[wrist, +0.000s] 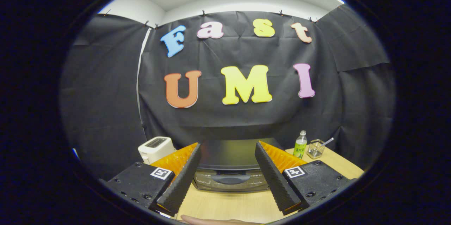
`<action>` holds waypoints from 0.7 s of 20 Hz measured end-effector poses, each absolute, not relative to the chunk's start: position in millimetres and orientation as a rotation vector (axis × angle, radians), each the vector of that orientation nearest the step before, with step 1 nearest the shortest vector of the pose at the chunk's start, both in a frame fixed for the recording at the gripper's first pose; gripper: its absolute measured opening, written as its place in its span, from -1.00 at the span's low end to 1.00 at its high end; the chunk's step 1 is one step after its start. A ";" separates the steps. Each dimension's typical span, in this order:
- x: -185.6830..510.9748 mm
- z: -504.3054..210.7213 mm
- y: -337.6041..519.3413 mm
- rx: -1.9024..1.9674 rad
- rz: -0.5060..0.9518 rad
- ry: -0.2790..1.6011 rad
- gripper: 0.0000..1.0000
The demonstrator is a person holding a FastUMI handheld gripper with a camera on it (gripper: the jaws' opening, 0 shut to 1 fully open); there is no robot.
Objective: Open the toaster oven, put the food inside, and close the toaster oven door.
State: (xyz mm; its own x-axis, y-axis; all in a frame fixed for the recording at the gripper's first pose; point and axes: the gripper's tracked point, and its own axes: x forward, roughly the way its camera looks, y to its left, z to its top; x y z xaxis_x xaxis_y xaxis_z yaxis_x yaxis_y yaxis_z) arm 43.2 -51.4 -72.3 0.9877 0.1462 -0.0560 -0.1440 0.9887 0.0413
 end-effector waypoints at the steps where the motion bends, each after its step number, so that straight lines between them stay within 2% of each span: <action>1: 33.5 -51.3 -54.7 0.053 0.146 0.047 1.00; 6: -18.4 35.6 -46.7 0.009 0.160 -0.085 1.00; 9: -45.6 37.0 -39.4 -0.064 0.135 -0.133 1.00; 14: -58.9 2.9 -29.0 -0.012 0.109 -0.011 1.00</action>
State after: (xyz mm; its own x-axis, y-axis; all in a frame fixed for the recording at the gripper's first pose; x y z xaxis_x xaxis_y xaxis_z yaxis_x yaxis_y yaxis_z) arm -58.9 -29.0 2.9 0.9940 0.1087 0.0108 -0.1086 0.9940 -0.0124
